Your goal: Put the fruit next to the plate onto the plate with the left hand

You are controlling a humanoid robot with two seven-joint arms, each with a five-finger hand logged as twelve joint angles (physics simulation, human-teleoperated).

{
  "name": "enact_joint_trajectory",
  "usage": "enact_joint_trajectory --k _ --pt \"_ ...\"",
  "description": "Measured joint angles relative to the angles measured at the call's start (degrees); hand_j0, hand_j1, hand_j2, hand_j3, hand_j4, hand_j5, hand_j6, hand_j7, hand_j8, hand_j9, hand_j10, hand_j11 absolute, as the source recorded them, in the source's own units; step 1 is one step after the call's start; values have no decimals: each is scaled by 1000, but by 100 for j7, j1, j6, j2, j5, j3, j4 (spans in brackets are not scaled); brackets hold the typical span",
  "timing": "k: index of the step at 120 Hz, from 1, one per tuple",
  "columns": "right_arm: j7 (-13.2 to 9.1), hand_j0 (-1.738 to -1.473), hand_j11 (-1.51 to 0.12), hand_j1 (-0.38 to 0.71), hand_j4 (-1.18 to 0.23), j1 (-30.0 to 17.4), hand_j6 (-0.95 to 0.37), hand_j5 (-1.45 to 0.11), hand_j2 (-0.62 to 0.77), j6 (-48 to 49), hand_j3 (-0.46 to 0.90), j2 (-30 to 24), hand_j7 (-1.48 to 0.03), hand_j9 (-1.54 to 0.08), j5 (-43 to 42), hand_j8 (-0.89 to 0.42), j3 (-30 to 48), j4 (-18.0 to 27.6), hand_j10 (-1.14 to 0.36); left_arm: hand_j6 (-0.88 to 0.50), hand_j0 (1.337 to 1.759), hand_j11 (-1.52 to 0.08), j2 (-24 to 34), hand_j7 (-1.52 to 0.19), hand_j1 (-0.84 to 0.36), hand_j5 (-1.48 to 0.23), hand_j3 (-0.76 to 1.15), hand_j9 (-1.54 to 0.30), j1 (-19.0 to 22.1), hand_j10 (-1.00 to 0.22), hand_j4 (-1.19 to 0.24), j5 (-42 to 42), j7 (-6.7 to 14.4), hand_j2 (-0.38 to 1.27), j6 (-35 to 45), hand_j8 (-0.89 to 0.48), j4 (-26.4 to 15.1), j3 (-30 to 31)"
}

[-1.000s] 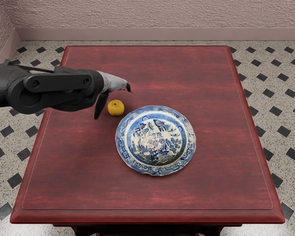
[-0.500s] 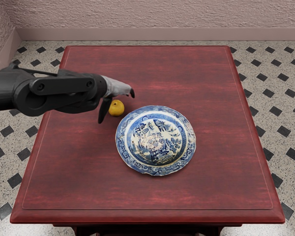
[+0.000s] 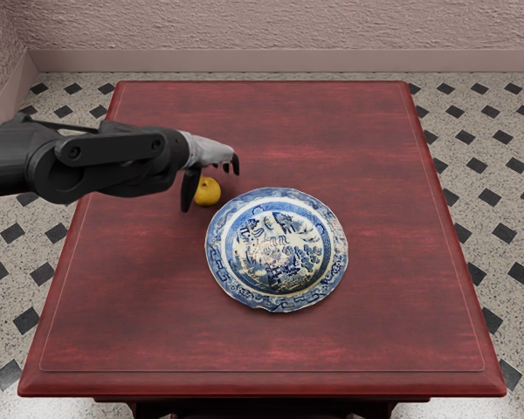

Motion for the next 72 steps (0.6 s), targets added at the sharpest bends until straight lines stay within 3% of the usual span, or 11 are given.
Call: enact_joint_trajectory --k 72 --pt "1 -1658 -38 -314 -30 0 -30 -38 -6 0 0 0 -38 -38 0 -30 0 0 -29 -284 1658 -367 -26 -367 11 -367 0 -367 328 -284 -284 0 -41 58 301 -284 231 -9"
